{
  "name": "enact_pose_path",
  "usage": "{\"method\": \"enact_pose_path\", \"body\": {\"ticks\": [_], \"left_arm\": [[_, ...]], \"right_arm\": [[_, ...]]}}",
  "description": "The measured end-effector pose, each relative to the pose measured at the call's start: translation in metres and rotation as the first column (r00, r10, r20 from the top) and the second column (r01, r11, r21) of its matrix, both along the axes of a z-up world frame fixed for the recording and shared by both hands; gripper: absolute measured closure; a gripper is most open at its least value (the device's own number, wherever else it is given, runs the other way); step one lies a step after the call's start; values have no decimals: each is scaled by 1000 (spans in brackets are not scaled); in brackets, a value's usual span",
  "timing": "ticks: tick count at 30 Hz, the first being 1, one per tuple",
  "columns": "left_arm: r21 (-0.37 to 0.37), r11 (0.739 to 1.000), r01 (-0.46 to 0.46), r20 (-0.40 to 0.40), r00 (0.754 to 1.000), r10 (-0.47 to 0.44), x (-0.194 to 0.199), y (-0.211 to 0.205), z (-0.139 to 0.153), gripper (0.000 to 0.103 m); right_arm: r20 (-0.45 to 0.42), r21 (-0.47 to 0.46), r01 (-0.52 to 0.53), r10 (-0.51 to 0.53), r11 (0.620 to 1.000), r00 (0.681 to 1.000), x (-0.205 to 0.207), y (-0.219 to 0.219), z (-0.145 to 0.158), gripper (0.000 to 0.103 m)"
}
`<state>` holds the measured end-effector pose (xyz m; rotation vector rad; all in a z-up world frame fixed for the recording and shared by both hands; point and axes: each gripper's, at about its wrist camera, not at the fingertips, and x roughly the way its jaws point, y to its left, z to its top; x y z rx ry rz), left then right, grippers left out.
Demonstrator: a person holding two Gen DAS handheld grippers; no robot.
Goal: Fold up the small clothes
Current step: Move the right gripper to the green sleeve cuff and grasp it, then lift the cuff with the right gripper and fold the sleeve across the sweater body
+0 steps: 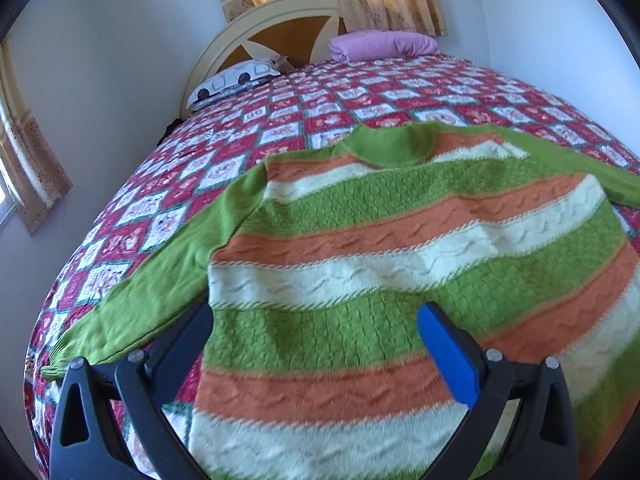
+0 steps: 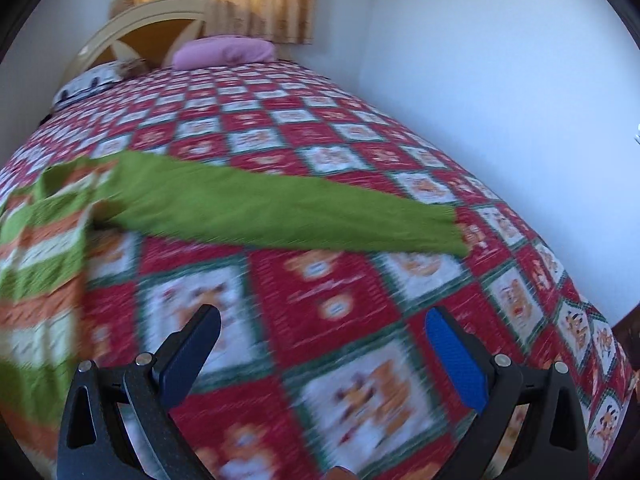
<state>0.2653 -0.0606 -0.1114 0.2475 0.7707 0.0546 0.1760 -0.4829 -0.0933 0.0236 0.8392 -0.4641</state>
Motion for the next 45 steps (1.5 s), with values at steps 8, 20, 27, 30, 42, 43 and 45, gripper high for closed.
{"method": "enact_pose_path", "body": {"ticks": [8, 20, 27, 30, 42, 43, 45], "left_arm": [[-3, 999, -38, -41, 998, 38, 17, 13, -15, 0], [-45, 994, -95, -74, 993, 92, 25, 41, -23, 0], [-68, 993, -96, -78, 993, 91, 21, 46, -22, 0], [-84, 991, -101, -83, 992, 94, 18, 51, -21, 0], [-136, 984, -118, -47, 993, 112, -1, 79, -6, 0], [-140, 983, -118, -45, 993, 113, -2, 81, -5, 0], [-145, 982, -121, -42, 992, 116, -4, 84, -5, 0]], "right_arm": [[-2, 35, 76, -76, 996, 997, 25, -56, -11, 1], [25, 276, 149, -163, 949, 986, 29, -123, -22, 13], [-6, 224, 127, -129, 966, 992, 49, -120, -26, 48], [-5, 230, 78, -79, 970, 997, 57, -112, -20, 83], [124, 118, -18, 4, 993, 992, 71, -64, 61, 90], [140, 102, -36, 21, 994, 990, 73, -56, 71, 90], [167, 73, -69, 56, 995, 984, 77, -40, 90, 90]]}}
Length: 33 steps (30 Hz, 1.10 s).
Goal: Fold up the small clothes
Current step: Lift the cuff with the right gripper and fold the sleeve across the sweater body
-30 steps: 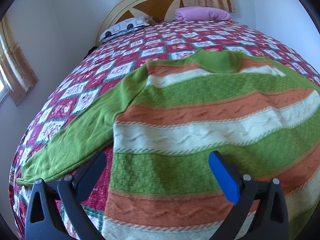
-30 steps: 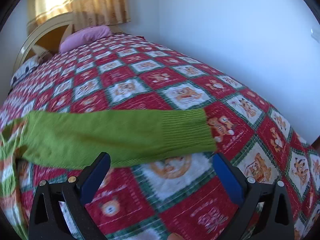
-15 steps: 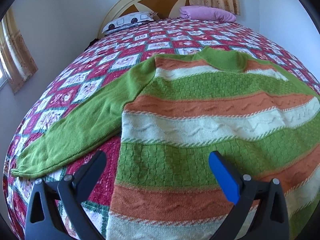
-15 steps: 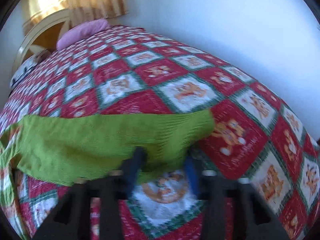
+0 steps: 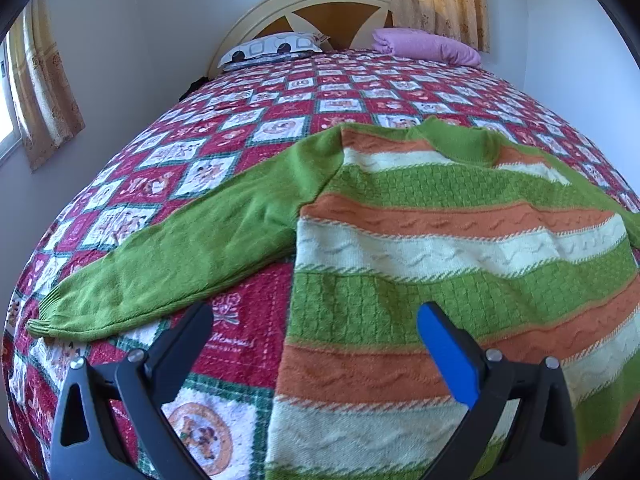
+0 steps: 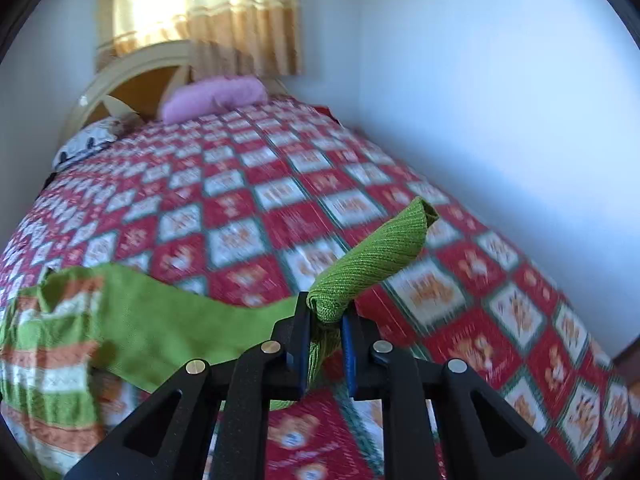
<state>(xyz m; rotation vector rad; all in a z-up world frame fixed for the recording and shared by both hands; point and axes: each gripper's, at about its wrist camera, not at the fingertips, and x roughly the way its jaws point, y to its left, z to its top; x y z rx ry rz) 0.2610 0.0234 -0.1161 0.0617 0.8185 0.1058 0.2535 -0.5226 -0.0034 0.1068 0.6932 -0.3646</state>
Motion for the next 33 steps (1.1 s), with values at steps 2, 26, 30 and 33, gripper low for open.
{"method": "enact_pose_path", "body": {"ticks": [2, 26, 30, 33], "left_arm": [[-3, 1000, -2, 1, 1000, 2, -2, 3, 0, 0], [-81, 995, -54, 7, 998, 55, -19, 49, -9, 0], [-84, 994, -63, 4, 998, 64, -19, 54, -10, 0], [-91, 993, -69, 1, 998, 70, -20, 57, -11, 0]], "right_arm": [[26, -27, -38, 39, 999, 999, 5, 18, 18, 90], [100, -246, -439, 473, 864, 875, 42, 253, 116, 90], [98, -238, -493, 525, 837, 845, 49, 292, 106, 90], [84, -212, -536, 562, 817, 823, 60, 325, 86, 90]]}}
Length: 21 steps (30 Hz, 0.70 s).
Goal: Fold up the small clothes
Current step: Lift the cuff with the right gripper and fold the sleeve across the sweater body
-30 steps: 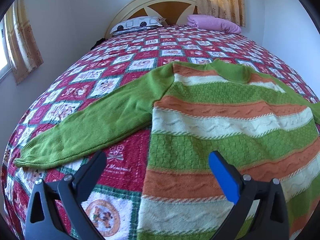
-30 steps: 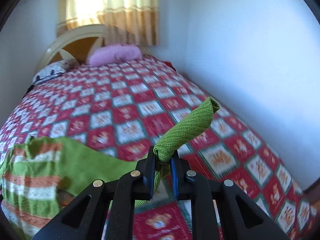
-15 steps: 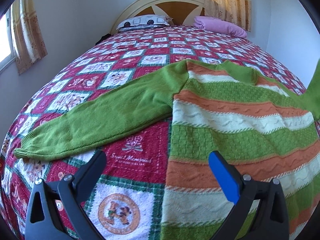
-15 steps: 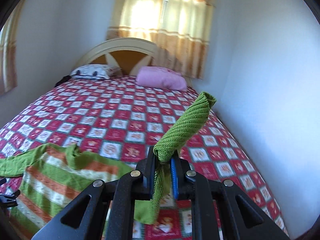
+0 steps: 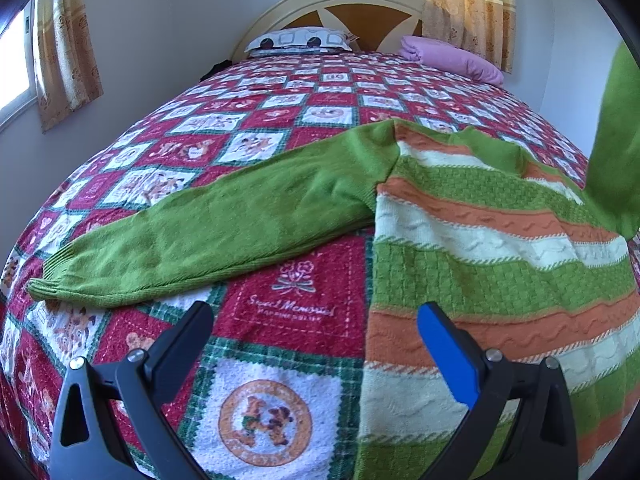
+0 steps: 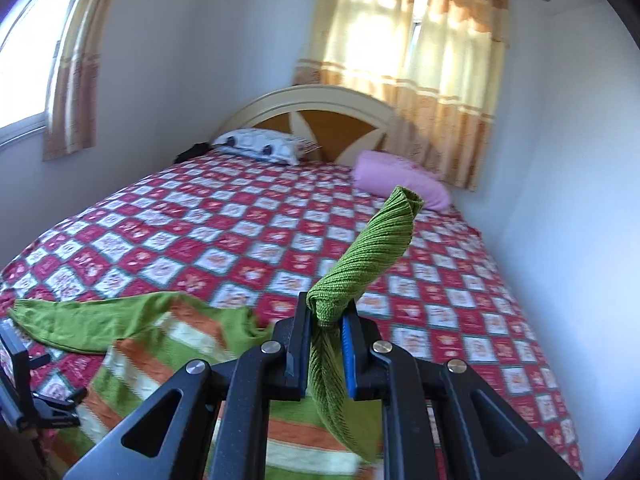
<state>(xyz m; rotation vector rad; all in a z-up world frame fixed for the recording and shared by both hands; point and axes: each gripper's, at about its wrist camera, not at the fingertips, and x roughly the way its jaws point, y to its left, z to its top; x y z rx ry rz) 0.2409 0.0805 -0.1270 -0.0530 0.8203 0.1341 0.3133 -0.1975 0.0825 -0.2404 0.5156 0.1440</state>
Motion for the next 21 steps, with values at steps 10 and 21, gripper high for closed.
{"method": "enact_pose_path", "body": {"ticks": [10, 21], "left_arm": [[43, 999, -18, -32, 999, 20, -3, 13, 1, 0], [31, 994, 101, -17, 995, -101, 26, -19, 25, 0]], "right_arm": [[-351, 159, -116, 166, 980, 922, 58, 111, -173, 71], [-353, 150, -105, 152, 983, 923, -6, 20, -177, 44]]}}
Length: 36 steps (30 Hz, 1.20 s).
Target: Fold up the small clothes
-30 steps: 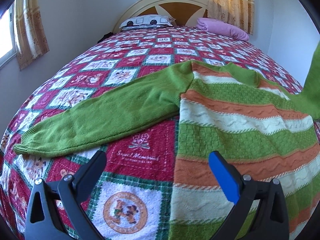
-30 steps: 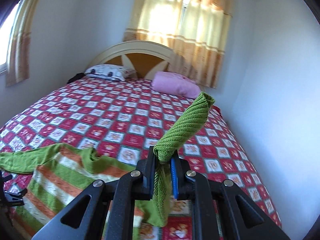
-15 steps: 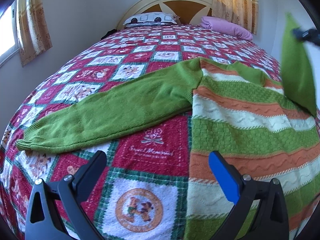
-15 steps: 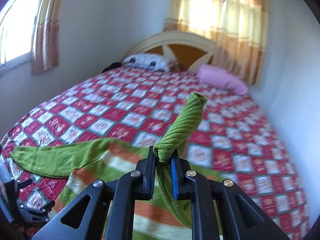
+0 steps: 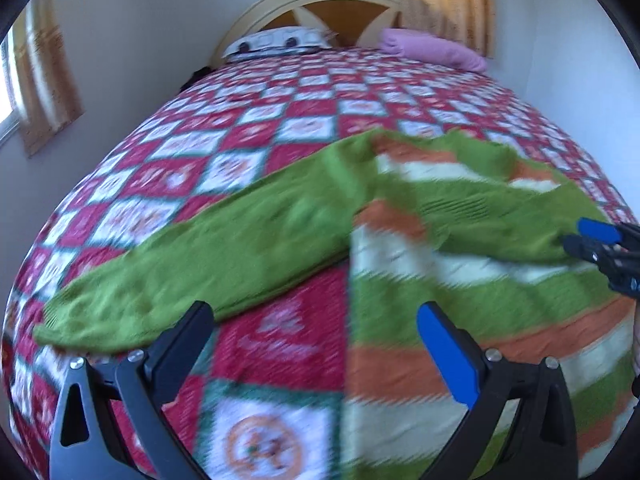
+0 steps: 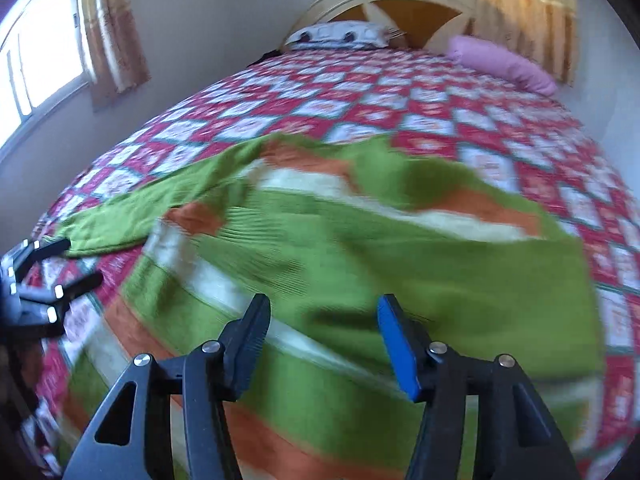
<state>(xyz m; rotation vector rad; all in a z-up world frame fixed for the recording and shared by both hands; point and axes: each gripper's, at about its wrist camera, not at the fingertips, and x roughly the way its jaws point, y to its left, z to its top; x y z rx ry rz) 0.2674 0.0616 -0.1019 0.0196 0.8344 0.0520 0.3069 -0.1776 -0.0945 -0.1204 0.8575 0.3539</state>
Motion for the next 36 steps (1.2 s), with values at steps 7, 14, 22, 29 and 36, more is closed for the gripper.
{"method": "enact_pose_path", "body": {"ticks": [7, 14, 22, 29, 36], "left_arm": [[-96, 991, 96, -46, 994, -101, 57, -48, -2, 14], [-205, 975, 81, -153, 982, -114, 104, -70, -28, 39], [-204, 975, 88, 24, 996, -85, 82, -60, 12, 94], [-146, 984, 100, 19, 995, -99, 73, -60, 5, 94], [-63, 994, 93, -70, 993, -97, 58, -67, -29, 94]], "right_arm": [[30, -55, 108, -107, 993, 994, -22, -63, -4, 42], [25, -49, 115, -114, 992, 993, -32, -75, -26, 42], [84, -12, 182, -180, 983, 980, -34, -97, -18, 42], [122, -11, 269, -266, 963, 956, -23, -115, -10, 42], [120, -15, 287, -283, 958, 951, -1, -124, -4, 42]]}}
